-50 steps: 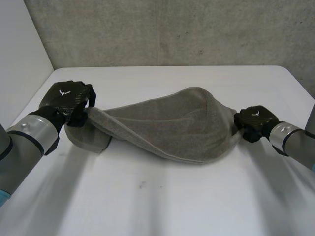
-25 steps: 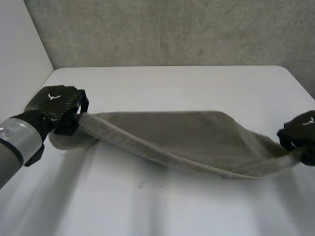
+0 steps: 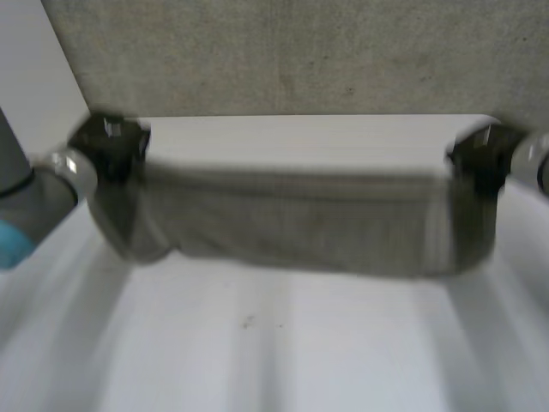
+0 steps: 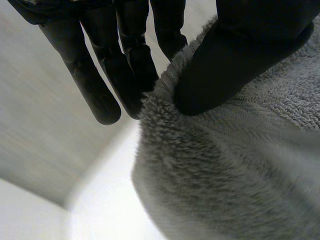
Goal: Fold the towel.
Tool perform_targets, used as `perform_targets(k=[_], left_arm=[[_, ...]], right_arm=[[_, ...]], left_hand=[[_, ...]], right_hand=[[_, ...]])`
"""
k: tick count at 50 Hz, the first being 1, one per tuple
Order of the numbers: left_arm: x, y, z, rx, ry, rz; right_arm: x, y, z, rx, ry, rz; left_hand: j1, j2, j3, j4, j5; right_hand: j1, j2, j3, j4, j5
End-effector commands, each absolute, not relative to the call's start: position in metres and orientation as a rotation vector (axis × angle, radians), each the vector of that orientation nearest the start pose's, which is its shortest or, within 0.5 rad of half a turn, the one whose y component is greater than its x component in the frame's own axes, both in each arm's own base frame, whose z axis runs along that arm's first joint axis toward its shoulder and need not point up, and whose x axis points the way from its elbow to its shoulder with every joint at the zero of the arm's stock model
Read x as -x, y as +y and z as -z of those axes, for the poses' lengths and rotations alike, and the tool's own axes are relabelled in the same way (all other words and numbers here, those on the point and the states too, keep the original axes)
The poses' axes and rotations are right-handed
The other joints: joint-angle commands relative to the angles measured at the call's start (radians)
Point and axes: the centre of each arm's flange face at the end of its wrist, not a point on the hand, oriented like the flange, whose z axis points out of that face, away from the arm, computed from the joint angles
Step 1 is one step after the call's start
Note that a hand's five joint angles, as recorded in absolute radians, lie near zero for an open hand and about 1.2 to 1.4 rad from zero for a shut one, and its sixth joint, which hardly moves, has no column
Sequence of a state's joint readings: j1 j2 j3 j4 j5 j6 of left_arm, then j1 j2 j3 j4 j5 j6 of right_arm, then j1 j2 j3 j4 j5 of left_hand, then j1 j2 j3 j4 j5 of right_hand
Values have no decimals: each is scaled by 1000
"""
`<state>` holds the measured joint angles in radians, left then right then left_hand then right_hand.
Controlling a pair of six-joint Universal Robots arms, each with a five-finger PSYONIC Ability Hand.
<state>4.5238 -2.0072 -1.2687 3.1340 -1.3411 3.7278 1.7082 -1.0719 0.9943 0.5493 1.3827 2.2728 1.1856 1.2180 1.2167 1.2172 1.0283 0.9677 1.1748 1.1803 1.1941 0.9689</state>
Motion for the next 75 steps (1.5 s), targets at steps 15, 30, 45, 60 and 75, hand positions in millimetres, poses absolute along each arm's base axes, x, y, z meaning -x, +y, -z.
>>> perform_targets(k=[15, 30, 45, 60, 75], left_arm=[[229, -404, -356, -542, 1278, 2828], [226, -384, -146, -757, 2084, 2318], [204, -277, -122, -1175, 2353, 1648], [188, -218, -187, -1231, 2467, 1461], [223, -338, -168, -1179, 2129, 1836]], right_arm=[[-211, -379, -369, 833, 1804, 2697], [-214, -362, -183, 1239, 2342, 1879], [-179, -286, -190, 1478, 2586, 1303], [-148, -233, -208, 1804, 2560, 1024], [-183, -328, -188, 1577, 2649, 1358]], left_hand=[[211, 178, 180, 179, 193], [211, 178, 180, 179, 193], [211, 178, 180, 179, 193], [211, 178, 180, 179, 193], [211, 178, 180, 179, 193]], right_hand=[[429, 221, 216, 202, 253], [429, 221, 216, 202, 253], [429, 221, 216, 202, 253], [429, 221, 216, 202, 253], [429, 221, 216, 202, 253]])
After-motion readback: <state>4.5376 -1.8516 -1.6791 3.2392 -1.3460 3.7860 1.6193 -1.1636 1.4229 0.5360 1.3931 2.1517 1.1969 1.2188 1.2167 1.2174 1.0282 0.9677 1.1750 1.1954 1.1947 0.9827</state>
